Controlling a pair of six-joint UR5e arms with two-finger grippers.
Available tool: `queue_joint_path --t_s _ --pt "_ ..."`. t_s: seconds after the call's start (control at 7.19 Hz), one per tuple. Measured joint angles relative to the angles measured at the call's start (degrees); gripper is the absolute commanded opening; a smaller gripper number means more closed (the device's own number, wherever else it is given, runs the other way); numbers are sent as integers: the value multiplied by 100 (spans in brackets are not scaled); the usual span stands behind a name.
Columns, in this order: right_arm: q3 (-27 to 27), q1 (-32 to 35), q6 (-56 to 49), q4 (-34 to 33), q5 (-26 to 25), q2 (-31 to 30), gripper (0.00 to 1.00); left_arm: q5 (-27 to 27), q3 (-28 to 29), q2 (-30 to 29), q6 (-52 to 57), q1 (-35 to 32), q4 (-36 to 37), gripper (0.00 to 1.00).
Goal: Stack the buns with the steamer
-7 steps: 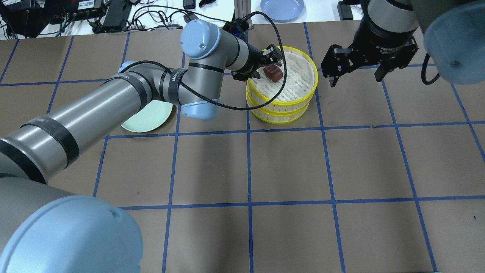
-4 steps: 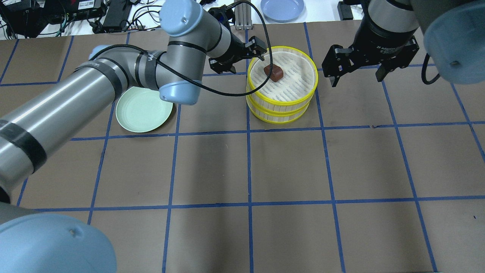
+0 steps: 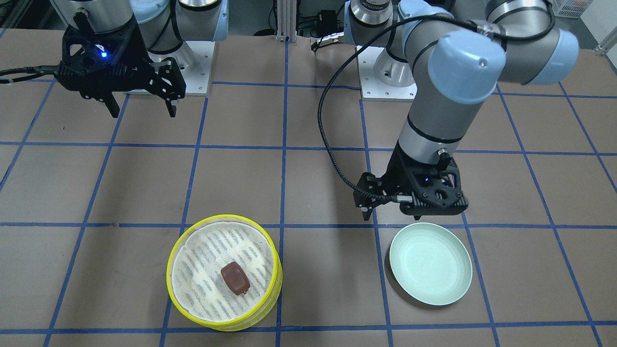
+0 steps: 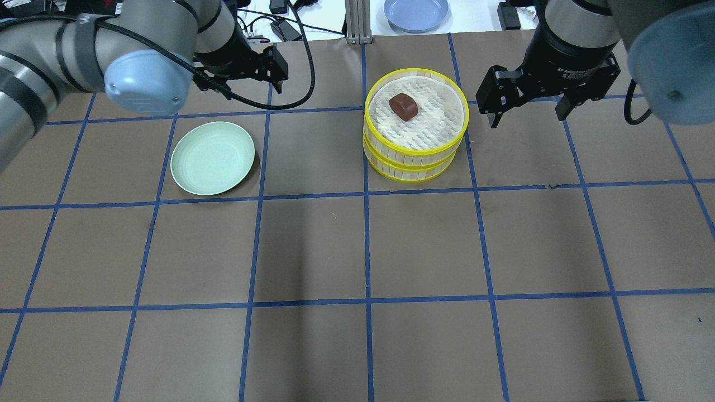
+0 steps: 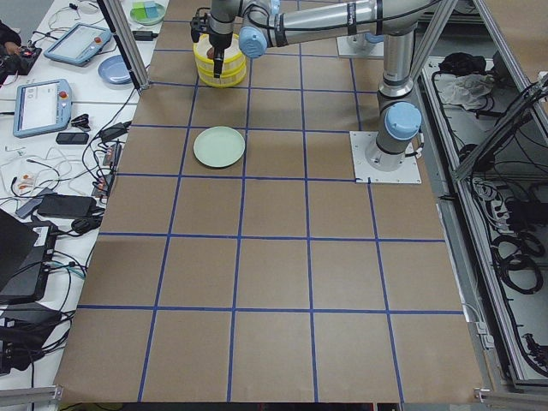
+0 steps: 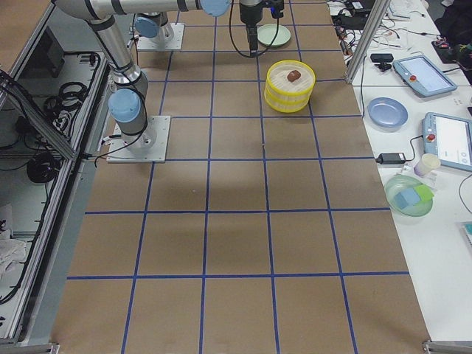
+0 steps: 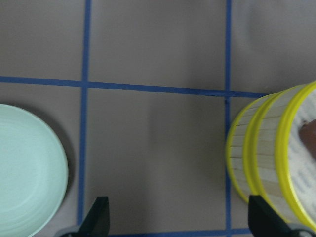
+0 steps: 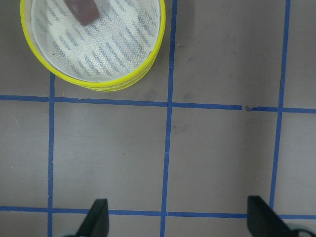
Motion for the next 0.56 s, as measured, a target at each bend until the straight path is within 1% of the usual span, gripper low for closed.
queue_joint_path --t_s 0.14,0.28,0.56 --pt "0 0 1 0 -2 0 100 199 9 272 57 57 -412 100" --pt "0 0 1 0 -3 0 100 198 9 529 79 98 -752 100" --pt "3 0 3 0 -6 3 100 -17 -75 882 241 126 -1078 100"
